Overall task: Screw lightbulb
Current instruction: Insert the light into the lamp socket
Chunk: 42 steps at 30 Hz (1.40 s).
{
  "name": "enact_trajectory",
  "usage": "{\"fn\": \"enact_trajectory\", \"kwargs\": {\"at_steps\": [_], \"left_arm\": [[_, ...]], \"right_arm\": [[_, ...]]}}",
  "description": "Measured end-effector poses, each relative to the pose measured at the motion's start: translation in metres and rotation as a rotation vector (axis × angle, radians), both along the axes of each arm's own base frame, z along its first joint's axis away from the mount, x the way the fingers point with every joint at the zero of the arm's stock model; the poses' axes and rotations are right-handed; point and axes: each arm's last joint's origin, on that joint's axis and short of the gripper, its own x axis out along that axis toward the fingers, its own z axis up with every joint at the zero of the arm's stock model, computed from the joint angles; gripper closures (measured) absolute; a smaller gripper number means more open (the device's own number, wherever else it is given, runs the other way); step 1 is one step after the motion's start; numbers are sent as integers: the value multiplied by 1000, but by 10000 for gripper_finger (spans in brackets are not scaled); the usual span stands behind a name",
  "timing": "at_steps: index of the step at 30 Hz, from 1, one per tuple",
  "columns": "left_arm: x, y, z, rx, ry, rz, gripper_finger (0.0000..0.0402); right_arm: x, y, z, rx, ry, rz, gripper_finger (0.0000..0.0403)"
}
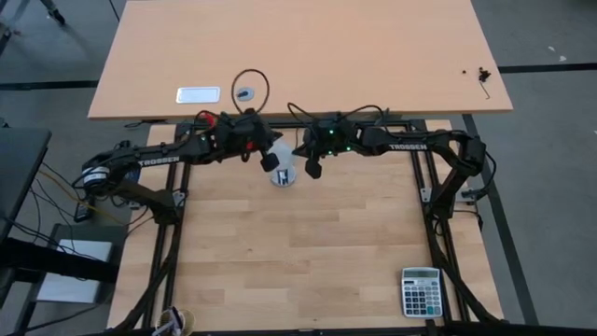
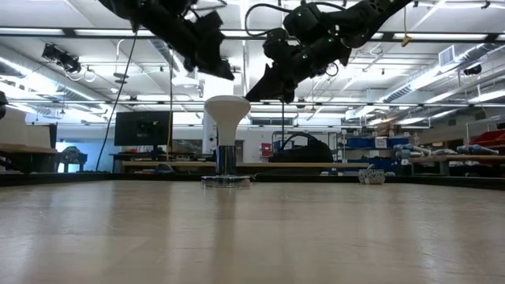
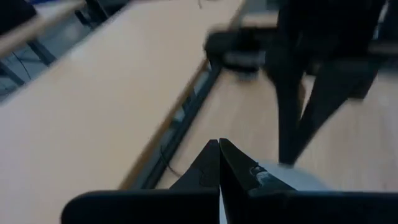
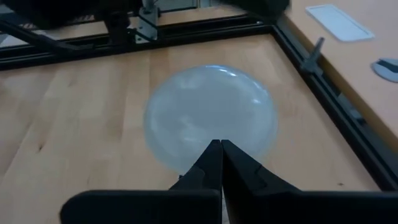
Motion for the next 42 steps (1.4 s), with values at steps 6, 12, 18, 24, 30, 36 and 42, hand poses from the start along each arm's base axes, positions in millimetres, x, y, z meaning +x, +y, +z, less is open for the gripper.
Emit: {"fn": "enact_trajectory", "kwargs": {"at_steps": [6, 12, 18, 24, 30, 36, 42], "left_arm": [[-30, -12, 12, -29, -50, 18, 401], [-46, -20, -9, -107, -36, -4, 401], [-39, -24, -26, -152, 9, -71, 401], [-30, -22, -40, -151, 83, -76, 401], [-25, -20, -43, -144, 90, -58, 401], [-25, -19, -44, -134, 102, -52, 401], [-26, -19, -45, -131, 109, -40, 401]], "right_arm": [[-2, -3, -1, -4, 9, -6, 393], [-2, -5, 0, -10, 2, -13, 393], [-3, -6, -1, -1, 16, -21, 393], [-3, -6, -1, 2, 14, -24, 393], [-3, -3, -2, 9, 23, -16, 393], [-1, 2, -3, 19, 33, 7, 393], [0, 6, -2, 30, 29, 24, 393]]}}
